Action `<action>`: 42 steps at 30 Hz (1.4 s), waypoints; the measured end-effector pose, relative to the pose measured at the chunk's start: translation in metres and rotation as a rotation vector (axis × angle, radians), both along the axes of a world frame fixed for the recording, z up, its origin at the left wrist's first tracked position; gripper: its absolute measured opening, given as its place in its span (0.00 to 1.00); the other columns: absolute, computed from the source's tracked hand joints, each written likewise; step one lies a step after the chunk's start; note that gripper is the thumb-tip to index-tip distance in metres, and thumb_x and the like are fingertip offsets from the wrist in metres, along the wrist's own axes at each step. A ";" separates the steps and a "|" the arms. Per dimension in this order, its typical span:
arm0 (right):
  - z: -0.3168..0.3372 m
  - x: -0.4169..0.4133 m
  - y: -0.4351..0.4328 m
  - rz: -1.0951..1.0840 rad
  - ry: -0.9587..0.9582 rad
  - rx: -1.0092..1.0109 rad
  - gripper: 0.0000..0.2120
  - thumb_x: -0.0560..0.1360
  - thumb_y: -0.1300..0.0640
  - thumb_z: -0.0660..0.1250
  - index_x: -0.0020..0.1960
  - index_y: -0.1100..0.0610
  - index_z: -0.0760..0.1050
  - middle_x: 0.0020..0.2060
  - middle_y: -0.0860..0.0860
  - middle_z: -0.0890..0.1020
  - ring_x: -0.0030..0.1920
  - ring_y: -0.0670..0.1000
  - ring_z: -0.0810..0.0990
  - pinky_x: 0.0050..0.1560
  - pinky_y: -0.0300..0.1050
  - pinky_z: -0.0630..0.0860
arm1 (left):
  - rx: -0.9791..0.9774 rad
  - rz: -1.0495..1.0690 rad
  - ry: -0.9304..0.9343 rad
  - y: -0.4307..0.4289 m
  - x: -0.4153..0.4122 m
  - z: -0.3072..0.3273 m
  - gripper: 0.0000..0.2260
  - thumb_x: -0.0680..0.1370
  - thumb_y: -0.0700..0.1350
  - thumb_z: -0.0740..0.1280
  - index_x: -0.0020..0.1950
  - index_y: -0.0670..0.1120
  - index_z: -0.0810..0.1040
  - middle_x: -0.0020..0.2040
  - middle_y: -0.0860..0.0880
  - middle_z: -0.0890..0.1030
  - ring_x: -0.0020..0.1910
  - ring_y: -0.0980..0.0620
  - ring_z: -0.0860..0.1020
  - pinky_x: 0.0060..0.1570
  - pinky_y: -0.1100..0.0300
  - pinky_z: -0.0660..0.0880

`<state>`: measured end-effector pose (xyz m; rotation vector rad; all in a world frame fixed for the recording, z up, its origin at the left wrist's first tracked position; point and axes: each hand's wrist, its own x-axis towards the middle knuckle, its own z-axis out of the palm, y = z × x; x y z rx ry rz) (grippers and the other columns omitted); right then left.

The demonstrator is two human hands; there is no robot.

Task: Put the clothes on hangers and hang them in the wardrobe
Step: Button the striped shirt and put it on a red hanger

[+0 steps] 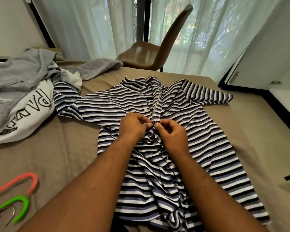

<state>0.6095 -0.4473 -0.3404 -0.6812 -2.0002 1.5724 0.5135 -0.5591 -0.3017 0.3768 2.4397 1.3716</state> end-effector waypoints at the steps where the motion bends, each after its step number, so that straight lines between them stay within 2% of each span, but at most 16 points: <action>1: -0.002 -0.001 -0.001 0.007 -0.017 0.034 0.04 0.77 0.53 0.74 0.50 0.52 0.83 0.39 0.51 0.86 0.39 0.54 0.85 0.43 0.56 0.84 | 0.016 -0.001 -0.011 0.000 0.000 0.000 0.03 0.74 0.45 0.77 0.42 0.52 0.85 0.40 0.53 0.85 0.40 0.56 0.84 0.44 0.59 0.83; 4: -0.006 -0.005 -0.002 0.001 -0.047 0.104 0.06 0.75 0.52 0.75 0.51 0.52 0.83 0.39 0.49 0.86 0.40 0.54 0.84 0.43 0.54 0.84 | 0.045 0.019 -0.045 -0.002 -0.001 0.001 0.05 0.74 0.44 0.77 0.40 0.52 0.85 0.39 0.51 0.86 0.40 0.53 0.85 0.45 0.55 0.84; 7: -0.009 -0.006 0.000 -0.015 -0.059 0.120 0.06 0.75 0.53 0.75 0.51 0.53 0.84 0.39 0.47 0.85 0.39 0.49 0.84 0.44 0.49 0.84 | 0.063 0.034 -0.075 -0.001 -0.001 0.000 0.05 0.74 0.43 0.77 0.40 0.51 0.85 0.38 0.51 0.86 0.39 0.53 0.85 0.45 0.54 0.84; 11: -0.009 -0.007 -0.002 -0.062 -0.095 0.196 0.06 0.75 0.52 0.75 0.50 0.52 0.84 0.37 0.46 0.84 0.37 0.43 0.82 0.40 0.42 0.81 | 0.059 0.028 -0.081 0.000 -0.002 -0.002 0.05 0.73 0.44 0.78 0.40 0.51 0.85 0.38 0.51 0.86 0.38 0.54 0.85 0.45 0.54 0.84; 18: -0.006 -0.004 0.003 0.041 -0.026 0.110 0.04 0.76 0.53 0.74 0.50 0.51 0.85 0.40 0.45 0.87 0.42 0.42 0.85 0.44 0.37 0.80 | 0.054 0.028 -0.064 0.000 -0.002 -0.004 0.06 0.73 0.45 0.78 0.39 0.52 0.84 0.39 0.51 0.86 0.40 0.54 0.85 0.47 0.54 0.84; 23: -0.004 -0.002 0.008 0.091 -0.041 0.044 0.06 0.79 0.54 0.70 0.50 0.53 0.85 0.40 0.48 0.86 0.40 0.44 0.84 0.43 0.41 0.80 | 0.079 0.023 -0.088 -0.002 -0.003 -0.005 0.05 0.73 0.44 0.78 0.40 0.51 0.85 0.39 0.50 0.86 0.41 0.53 0.85 0.47 0.53 0.84; 26: -0.001 -0.002 0.008 0.130 -0.019 -0.026 0.03 0.77 0.55 0.74 0.49 0.54 0.85 0.39 0.50 0.87 0.36 0.44 0.82 0.38 0.40 0.77 | 0.102 -0.004 -0.113 -0.004 -0.002 -0.004 0.04 0.74 0.41 0.77 0.43 0.49 0.85 0.41 0.48 0.86 0.42 0.52 0.86 0.46 0.54 0.84; 28: -0.001 -0.002 0.007 0.126 -0.010 -0.051 0.05 0.75 0.54 0.76 0.49 0.54 0.85 0.39 0.51 0.87 0.38 0.49 0.85 0.39 0.43 0.81 | 0.117 -0.013 -0.123 -0.004 -0.002 -0.003 0.05 0.75 0.40 0.76 0.43 0.49 0.84 0.42 0.47 0.86 0.43 0.51 0.86 0.44 0.56 0.84; 30: -0.001 -0.003 0.006 0.106 -0.020 -0.033 0.06 0.73 0.53 0.78 0.47 0.54 0.85 0.39 0.52 0.87 0.39 0.50 0.85 0.39 0.41 0.81 | 0.136 -0.013 -0.136 -0.004 -0.002 -0.003 0.04 0.76 0.38 0.75 0.44 0.47 0.84 0.43 0.46 0.86 0.43 0.51 0.86 0.42 0.59 0.83; 32: -0.003 -0.005 0.004 0.068 -0.034 0.013 0.06 0.73 0.54 0.78 0.46 0.54 0.84 0.37 0.52 0.86 0.35 0.47 0.83 0.35 0.40 0.79 | 0.158 0.002 -0.153 -0.004 -0.001 -0.002 0.01 0.78 0.39 0.73 0.47 0.45 0.84 0.42 0.46 0.86 0.42 0.52 0.85 0.41 0.60 0.83; 34: -0.006 -0.007 0.002 0.031 -0.043 0.054 0.05 0.72 0.55 0.78 0.45 0.53 0.83 0.35 0.51 0.85 0.33 0.44 0.81 0.34 0.40 0.77 | 0.200 0.013 -0.169 -0.004 0.000 -0.002 0.06 0.78 0.44 0.72 0.48 0.41 0.84 0.41 0.45 0.86 0.41 0.51 0.85 0.42 0.57 0.84; 36: -0.008 -0.007 0.000 0.012 -0.032 0.081 0.05 0.73 0.54 0.77 0.44 0.53 0.83 0.35 0.50 0.85 0.33 0.44 0.80 0.34 0.40 0.78 | 0.195 0.001 -0.158 -0.003 0.001 -0.001 0.08 0.75 0.46 0.76 0.47 0.42 0.85 0.40 0.46 0.86 0.40 0.52 0.85 0.40 0.59 0.83; 38: -0.009 -0.006 0.000 -0.005 -0.016 0.125 0.05 0.73 0.52 0.77 0.44 0.52 0.83 0.36 0.48 0.85 0.34 0.44 0.82 0.35 0.41 0.80 | 0.151 -0.007 -0.119 -0.003 0.003 -0.001 0.06 0.73 0.45 0.78 0.46 0.45 0.86 0.40 0.49 0.86 0.40 0.54 0.86 0.40 0.60 0.83; 42: -0.009 -0.006 -0.002 -0.003 -0.028 0.202 0.04 0.73 0.52 0.77 0.45 0.51 0.84 0.38 0.43 0.86 0.39 0.42 0.84 0.42 0.41 0.83 | 0.119 0.022 -0.070 -0.003 0.004 -0.001 0.02 0.75 0.42 0.76 0.44 0.46 0.85 0.41 0.48 0.86 0.40 0.53 0.86 0.42 0.58 0.84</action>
